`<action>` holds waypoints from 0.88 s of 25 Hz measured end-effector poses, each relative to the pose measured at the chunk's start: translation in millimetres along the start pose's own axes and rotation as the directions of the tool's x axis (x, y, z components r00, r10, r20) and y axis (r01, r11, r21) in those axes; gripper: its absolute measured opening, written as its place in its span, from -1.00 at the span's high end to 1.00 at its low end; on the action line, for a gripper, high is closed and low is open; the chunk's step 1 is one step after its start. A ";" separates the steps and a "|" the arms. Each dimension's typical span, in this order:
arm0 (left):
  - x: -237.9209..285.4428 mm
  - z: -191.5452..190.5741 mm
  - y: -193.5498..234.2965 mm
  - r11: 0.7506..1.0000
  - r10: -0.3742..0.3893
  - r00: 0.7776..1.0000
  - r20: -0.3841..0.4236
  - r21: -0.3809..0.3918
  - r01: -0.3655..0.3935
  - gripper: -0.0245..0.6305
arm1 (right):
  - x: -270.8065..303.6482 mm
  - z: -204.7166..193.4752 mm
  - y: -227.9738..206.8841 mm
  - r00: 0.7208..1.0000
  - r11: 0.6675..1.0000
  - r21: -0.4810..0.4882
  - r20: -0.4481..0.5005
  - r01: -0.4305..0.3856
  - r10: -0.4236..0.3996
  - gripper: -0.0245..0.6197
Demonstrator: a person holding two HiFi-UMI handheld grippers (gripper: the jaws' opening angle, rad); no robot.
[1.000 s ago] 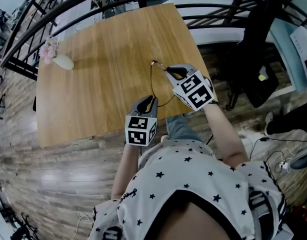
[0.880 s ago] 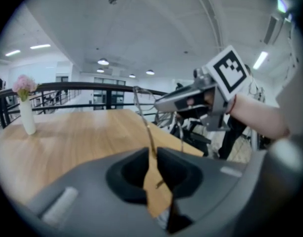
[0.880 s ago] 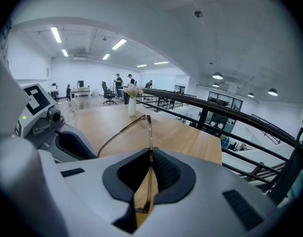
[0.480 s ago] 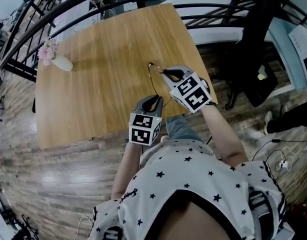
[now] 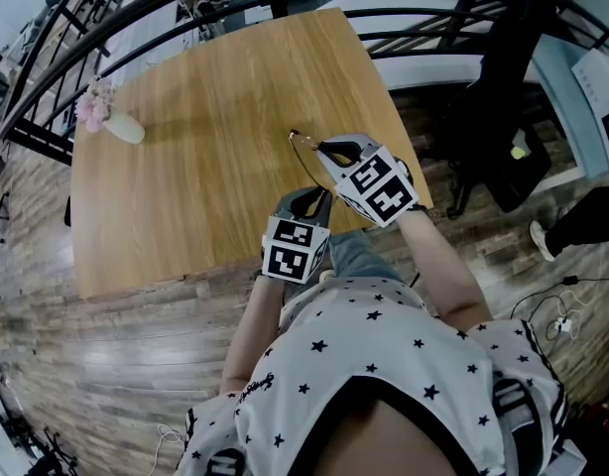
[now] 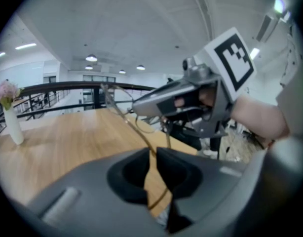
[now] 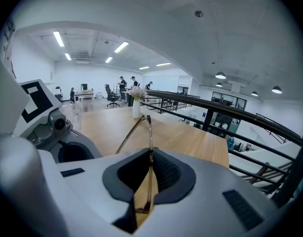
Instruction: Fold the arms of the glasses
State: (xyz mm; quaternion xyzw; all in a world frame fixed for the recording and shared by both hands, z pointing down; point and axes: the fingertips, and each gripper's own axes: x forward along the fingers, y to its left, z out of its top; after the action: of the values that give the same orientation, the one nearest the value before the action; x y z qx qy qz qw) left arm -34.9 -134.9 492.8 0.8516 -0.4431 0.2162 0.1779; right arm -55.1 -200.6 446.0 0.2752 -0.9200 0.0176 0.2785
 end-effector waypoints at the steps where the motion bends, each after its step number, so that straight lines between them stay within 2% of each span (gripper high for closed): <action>1: 1.6 0.4 -0.7 1.000 -0.002 1.000 -0.004 0.002 0.002 0.79 | -0.1 0.0 1.4 1.000 1.000 -0.002 0.001 -0.004 0.004 0.86; 14: 14.5 15.8 -1.8 1.000 -0.008 1.000 0.009 0.018 0.008 0.79 | 3.0 0.7 20.9 0.997 0.997 0.015 0.008 -0.078 0.078 0.86; 22: 17.0 15.4 -0.1 1.000 -0.001 1.000 0.005 0.017 0.001 0.79 | 5.1 -0.5 25.4 0.996 0.996 0.020 0.010 -0.092 0.092 0.86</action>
State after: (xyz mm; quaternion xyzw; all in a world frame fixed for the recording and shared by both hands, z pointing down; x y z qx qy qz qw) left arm -22.8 -153.9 488.8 0.8538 -0.4414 0.2177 0.1698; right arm -71.5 -181.5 452.2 0.2354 -0.9327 0.0384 0.2705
